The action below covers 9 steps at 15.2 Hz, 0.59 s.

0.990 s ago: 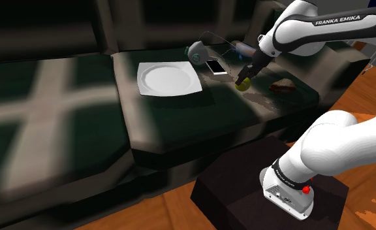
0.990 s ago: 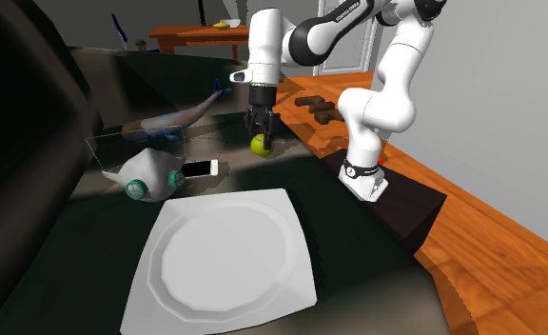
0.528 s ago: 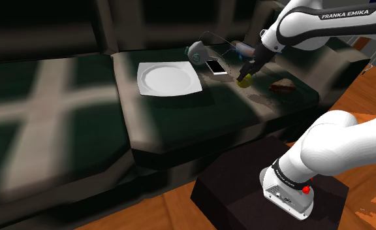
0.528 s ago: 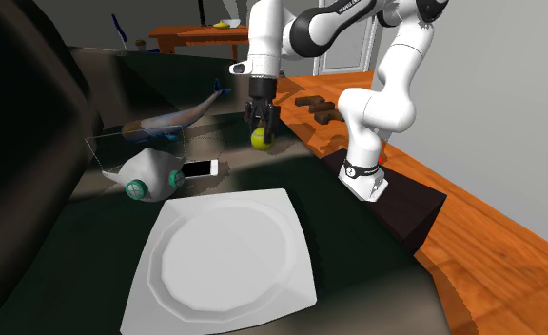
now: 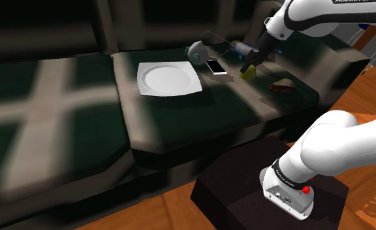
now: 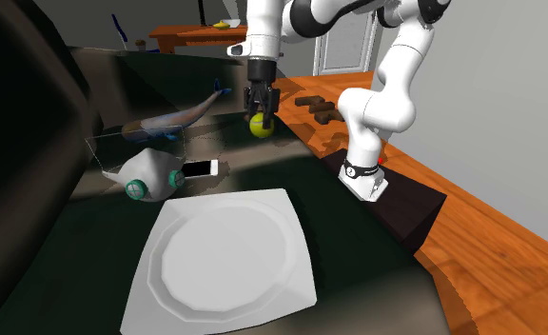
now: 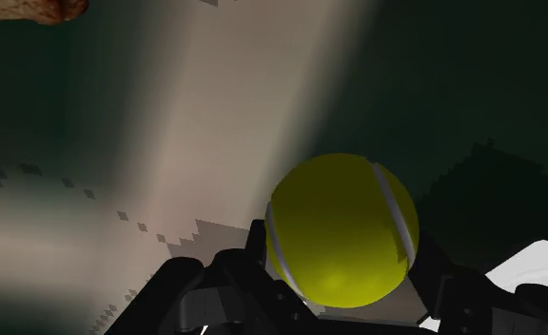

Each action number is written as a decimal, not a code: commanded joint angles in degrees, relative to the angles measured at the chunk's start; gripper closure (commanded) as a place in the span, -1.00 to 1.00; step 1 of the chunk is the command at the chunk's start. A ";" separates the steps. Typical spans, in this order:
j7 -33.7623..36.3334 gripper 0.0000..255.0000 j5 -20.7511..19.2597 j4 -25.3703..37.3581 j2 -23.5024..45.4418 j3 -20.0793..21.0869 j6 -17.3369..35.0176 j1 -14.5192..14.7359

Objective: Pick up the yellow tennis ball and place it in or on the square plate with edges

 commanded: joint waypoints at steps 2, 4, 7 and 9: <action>0.54 1.00 0.11 1.91 -0.49 0.55 -2.36 0.05; 0.84 1.00 0.20 3.32 -0.64 0.84 -3.90 0.11; 2.04 1.00 0.95 4.78 0.49 1.83 -4.11 0.99; 3.99 1.00 2.28 6.03 3.04 3.37 -2.58 2.60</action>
